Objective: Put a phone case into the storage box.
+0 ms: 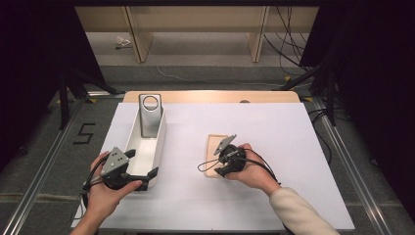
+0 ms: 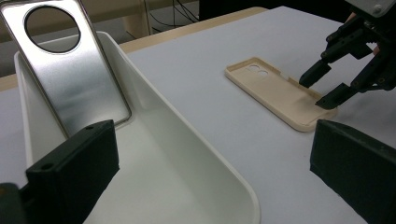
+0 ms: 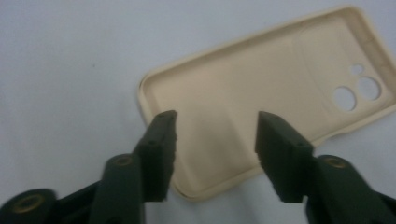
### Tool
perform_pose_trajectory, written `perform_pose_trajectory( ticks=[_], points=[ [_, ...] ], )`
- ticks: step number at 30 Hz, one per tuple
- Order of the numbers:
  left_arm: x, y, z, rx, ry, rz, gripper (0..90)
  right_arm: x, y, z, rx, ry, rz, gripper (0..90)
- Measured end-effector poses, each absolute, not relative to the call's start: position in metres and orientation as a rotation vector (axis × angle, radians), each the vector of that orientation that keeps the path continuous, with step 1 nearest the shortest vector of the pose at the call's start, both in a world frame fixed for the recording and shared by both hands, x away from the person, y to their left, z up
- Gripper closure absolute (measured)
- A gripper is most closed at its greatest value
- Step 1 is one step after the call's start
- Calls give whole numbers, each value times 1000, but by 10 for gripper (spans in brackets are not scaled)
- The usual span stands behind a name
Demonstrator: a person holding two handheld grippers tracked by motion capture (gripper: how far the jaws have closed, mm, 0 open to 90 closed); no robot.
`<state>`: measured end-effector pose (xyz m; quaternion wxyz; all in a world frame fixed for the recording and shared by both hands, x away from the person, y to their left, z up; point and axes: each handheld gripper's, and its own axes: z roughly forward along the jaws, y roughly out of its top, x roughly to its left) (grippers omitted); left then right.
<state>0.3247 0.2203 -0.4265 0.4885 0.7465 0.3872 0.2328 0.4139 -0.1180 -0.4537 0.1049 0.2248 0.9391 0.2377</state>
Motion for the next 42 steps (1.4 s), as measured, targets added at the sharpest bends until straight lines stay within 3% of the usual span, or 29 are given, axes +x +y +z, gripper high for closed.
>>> perform_pose_trajectory(
  ticks=[4,8,27,42],
  points=[
    [325,220,-427,1816,941,566,7,413,-116,-448,644,2752,724,274],
    [325,220,-427,1816,940,566,8,410,-114,-446,601,2762,690,195],
    [325,220,-427,1815,938,568,8,404,-101,-453,355,2851,453,266],
    [325,220,-427,1815,936,567,7,407,-82,-459,246,2845,293,273]
  ],
)
